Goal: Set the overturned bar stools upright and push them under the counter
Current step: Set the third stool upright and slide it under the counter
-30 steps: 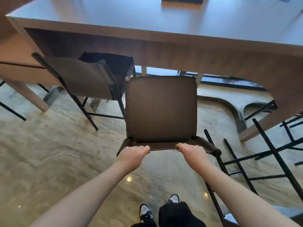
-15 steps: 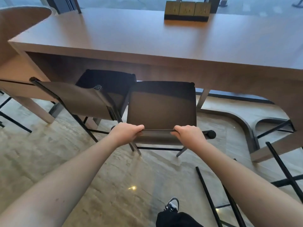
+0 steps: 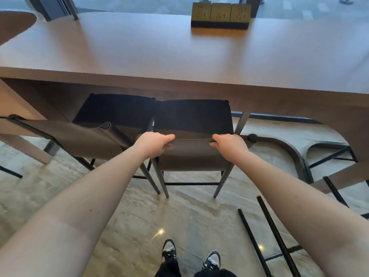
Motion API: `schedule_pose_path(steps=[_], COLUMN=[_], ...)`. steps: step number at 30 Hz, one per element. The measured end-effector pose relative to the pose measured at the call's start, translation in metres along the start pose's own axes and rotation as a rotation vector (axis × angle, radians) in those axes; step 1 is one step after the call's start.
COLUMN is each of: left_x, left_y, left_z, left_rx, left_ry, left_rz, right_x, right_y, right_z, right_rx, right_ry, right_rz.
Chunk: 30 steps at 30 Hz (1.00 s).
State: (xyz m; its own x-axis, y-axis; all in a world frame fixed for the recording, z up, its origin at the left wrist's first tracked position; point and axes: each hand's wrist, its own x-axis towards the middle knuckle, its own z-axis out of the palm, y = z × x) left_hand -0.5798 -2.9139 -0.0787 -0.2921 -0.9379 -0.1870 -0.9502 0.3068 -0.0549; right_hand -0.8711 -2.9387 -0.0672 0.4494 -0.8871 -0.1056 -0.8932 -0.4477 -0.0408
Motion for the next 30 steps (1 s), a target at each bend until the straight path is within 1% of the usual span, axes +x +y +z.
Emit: schedule_pose_path(steps=[8,9,11,13,15,17,19,23,30], left_x=[0.028,0.028,0.029,0.029,0.029,0.029,0.029,0.026,0.023], left_y=[-0.018,-0.019,-0.021,-0.022,-0.022,-0.022,-0.021,-0.021,-0.027], left_z=[-0.002,-0.002,-0.002,-0.002,-0.003,-0.004,-0.005,-0.004,-0.005], left_rx=[-0.038,-0.032,-0.024,-0.015,-0.001,0.007,0.020,0.052,0.065], left_ry=[0.025,0.030,0.026,0.014,0.007,0.000,0.007,0.010,0.032], left_rz=[0.100,0.111,0.131,0.142,0.142,0.142,0.144,0.146,0.167], right_x=[0.035,0.035,0.035,0.033,0.030,0.026,0.023,0.009,-0.014], right_y=[0.013,0.016,0.025,0.038,0.049,0.054,0.054,0.047,0.033], right_z=[-0.009,-0.010,-0.010,-0.010,-0.014,-0.021,-0.027,-0.029,-0.023], right_rx=[0.053,0.041,-0.073,-0.221,-0.292,-0.319,-0.292,-0.307,-0.310], right_ry=[-0.097,-0.110,-0.139,-0.167,-0.221,-0.288,-0.321,-0.283,-0.303], right_rz=[0.034,0.031,0.047,0.131,0.244,0.322,0.347,0.340,0.350])
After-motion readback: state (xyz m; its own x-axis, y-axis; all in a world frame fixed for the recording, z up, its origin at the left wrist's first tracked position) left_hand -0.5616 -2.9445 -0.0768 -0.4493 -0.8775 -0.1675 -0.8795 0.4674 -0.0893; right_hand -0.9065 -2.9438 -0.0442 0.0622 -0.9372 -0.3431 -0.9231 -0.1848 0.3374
